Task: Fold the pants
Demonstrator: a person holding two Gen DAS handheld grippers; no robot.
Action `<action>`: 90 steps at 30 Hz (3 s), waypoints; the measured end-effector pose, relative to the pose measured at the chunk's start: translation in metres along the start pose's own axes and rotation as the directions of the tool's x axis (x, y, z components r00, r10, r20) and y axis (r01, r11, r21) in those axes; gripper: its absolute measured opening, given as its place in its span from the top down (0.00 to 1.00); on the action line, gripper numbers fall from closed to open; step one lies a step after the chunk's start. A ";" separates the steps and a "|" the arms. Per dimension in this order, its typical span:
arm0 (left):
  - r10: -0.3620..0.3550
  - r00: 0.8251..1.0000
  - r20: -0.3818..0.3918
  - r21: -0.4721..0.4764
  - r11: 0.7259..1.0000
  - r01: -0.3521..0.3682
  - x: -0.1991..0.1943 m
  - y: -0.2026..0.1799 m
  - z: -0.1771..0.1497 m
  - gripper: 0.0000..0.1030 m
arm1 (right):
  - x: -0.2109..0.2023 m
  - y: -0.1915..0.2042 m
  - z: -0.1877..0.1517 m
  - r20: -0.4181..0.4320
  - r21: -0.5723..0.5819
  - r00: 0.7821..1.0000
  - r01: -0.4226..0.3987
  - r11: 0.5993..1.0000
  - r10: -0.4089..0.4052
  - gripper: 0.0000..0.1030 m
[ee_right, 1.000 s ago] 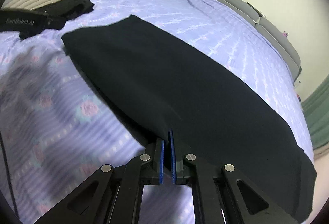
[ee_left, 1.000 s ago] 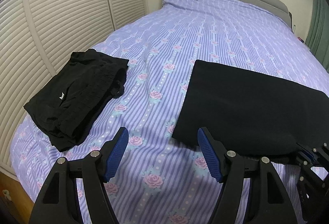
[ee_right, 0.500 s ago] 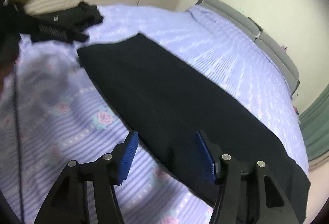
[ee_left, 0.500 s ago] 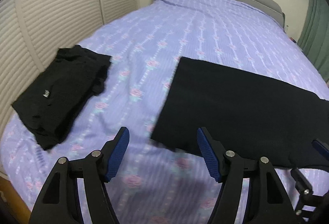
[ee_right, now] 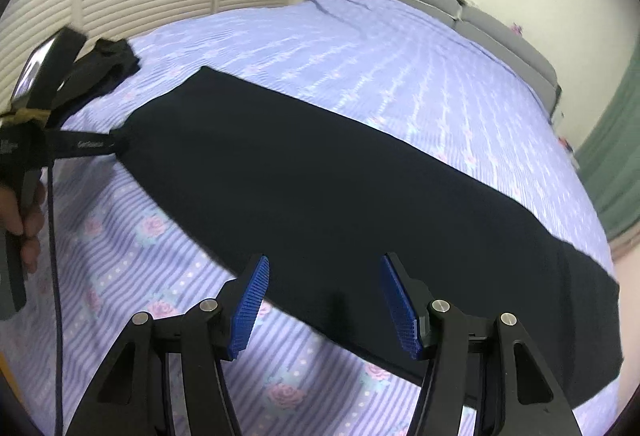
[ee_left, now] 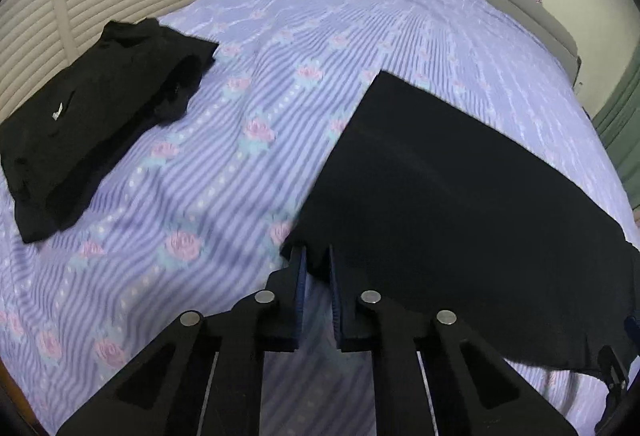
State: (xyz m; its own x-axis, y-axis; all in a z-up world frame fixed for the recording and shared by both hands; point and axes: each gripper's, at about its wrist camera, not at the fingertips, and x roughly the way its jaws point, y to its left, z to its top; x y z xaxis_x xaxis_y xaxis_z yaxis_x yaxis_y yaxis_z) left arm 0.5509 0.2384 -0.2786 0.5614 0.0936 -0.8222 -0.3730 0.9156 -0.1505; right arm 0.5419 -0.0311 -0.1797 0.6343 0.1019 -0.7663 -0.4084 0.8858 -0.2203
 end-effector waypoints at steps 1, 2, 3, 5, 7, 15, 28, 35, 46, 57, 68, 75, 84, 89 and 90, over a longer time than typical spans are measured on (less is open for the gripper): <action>0.000 1.000 0.008 0.017 1.000 0.000 0.000 -0.001 0.003 0.91 | 0.001 -0.002 0.001 -0.001 0.013 1.000 -0.001 1.000 0.001 0.43; -0.002 1.000 0.014 0.032 0.999 0.001 -0.001 -0.002 0.005 0.92 | 0.001 -0.003 0.001 0.000 0.021 1.000 -0.001 1.000 0.001 0.43; -0.001 1.000 0.023 0.051 0.999 0.000 -0.001 -0.003 0.008 0.92 | 0.002 -0.003 0.002 0.000 0.026 1.000 -0.001 1.000 0.001 0.43; -0.004 1.000 0.021 0.063 0.998 0.002 0.001 -0.002 0.015 0.92 | 0.002 -0.004 0.004 0.001 0.030 1.000 0.004 1.000 -0.004 0.43; 0.005 1.000 -0.002 0.070 0.998 -0.005 0.003 -0.002 0.016 0.92 | 0.003 -0.003 0.006 0.005 0.033 1.000 0.002 0.999 -0.002 0.43; 0.057 0.998 -0.021 0.082 0.995 -0.055 -0.014 -0.002 -0.006 0.47 | 0.002 -0.012 0.003 -0.005 0.087 1.000 -0.023 0.996 0.023 0.43; -0.052 0.997 -0.055 -0.010 0.999 0.052 0.002 -0.016 -0.015 0.33 | -0.010 -0.047 -0.003 0.000 0.180 1.000 -0.002 0.984 0.002 0.43; -0.111 0.991 -0.075 -0.105 0.989 0.103 0.016 -0.010 0.000 0.33 | -0.003 -0.050 0.011 0.010 0.271 1.000 -0.015 0.962 0.013 0.43; -0.213 0.975 -0.071 -0.391 0.905 0.169 0.013 0.023 -0.003 0.51 | 0.003 -0.037 0.043 0.047 0.300 0.998 -0.046 0.953 0.033 0.43; -0.255 0.967 -0.013 -0.424 0.877 0.225 0.022 0.024 0.005 0.60 | 0.009 -0.027 0.040 0.021 0.294 0.999 -0.049 0.955 0.045 0.43; -0.211 0.977 -0.011 -0.240 0.949 0.202 0.011 0.000 0.021 0.91 | 0.024 -0.042 0.044 -0.008 0.397 0.997 -0.063 0.915 0.073 0.43; -0.175 0.984 0.010 -0.151 0.973 0.175 -0.004 -0.009 0.021 0.91 | 0.036 -0.071 0.054 0.023 0.505 0.982 -0.171 0.846 0.185 0.43; -0.111 0.994 -0.020 -0.230 0.968 0.104 0.002 -0.012 0.020 0.91 | 0.158 -0.017 0.215 -0.198 0.015 0.726 -0.669 0.743 0.658 0.43; -0.015 0.999 -0.052 -0.312 0.950 -0.002 -0.002 -0.022 0.023 0.91 | 0.199 0.054 0.258 -0.426 -0.262 0.668 -0.737 0.623 0.611 0.43; -0.009 0.998 -0.057 -0.327 0.945 -0.010 -0.001 -0.021 0.024 0.91 | 0.205 0.067 0.262 -0.467 -0.307 0.659 -0.746 0.591 0.590 0.44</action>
State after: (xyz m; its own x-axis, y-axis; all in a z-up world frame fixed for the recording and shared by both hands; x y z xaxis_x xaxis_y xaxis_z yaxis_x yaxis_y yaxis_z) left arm 0.5759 0.2280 -0.2616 0.5216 0.0625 -0.8509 -0.5998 0.7362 -0.3135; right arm 0.8167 0.1681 -0.1935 -0.1297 0.3779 -0.9167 -0.9160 0.3083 0.2567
